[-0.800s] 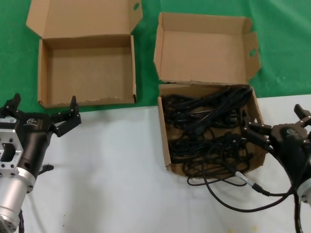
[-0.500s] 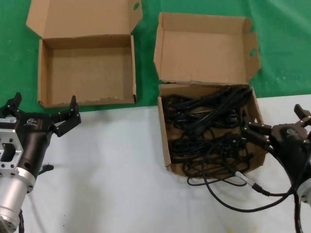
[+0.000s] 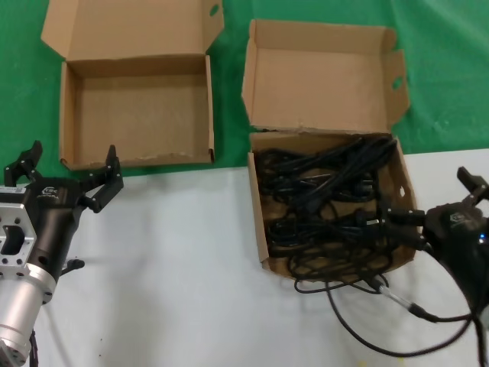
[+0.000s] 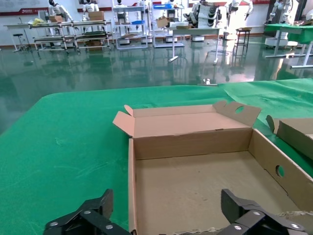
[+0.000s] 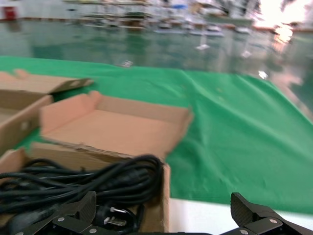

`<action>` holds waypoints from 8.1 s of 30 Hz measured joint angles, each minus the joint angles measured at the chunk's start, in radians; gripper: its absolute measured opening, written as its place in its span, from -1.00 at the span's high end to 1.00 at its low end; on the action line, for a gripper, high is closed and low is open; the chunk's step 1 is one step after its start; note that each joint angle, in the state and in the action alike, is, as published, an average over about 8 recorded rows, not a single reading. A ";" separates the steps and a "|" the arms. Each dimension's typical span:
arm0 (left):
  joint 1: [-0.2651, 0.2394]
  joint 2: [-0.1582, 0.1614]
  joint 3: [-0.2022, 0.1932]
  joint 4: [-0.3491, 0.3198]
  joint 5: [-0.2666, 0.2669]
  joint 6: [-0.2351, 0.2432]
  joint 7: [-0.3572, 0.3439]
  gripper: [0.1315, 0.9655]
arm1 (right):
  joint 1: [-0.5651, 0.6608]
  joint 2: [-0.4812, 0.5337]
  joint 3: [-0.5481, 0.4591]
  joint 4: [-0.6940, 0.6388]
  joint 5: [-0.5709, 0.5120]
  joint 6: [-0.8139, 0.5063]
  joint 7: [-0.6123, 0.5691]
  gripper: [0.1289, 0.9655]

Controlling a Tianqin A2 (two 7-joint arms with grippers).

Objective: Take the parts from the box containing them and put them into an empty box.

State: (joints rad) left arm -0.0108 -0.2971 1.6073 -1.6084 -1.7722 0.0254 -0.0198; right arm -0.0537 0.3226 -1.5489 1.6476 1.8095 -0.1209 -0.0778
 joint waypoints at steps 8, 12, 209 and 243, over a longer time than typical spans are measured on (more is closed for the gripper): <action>0.000 0.000 0.000 0.000 0.000 0.000 0.000 -0.33 | -0.042 0.104 0.079 0.094 0.027 -0.235 -0.213 -1.00; 0.000 0.000 0.000 0.000 0.000 0.000 0.000 -0.08 | -0.023 0.192 0.089 0.112 0.047 -0.384 -0.341 -1.00; 0.001 0.000 -0.001 0.001 -0.002 -0.002 0.002 0.82 | 0.520 0.269 -0.258 0.128 -0.412 -0.328 -0.120 -1.00; 0.006 -0.002 -0.004 0.005 -0.015 -0.014 0.011 -0.54 | 0.288 0.124 -0.155 0.041 -0.212 -0.105 -0.022 -1.00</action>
State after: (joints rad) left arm -0.0049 -0.2987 1.6034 -1.6039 -1.7872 0.0117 -0.0092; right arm 0.2346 0.4469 -1.7040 1.6884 1.5972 -0.2263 -0.0996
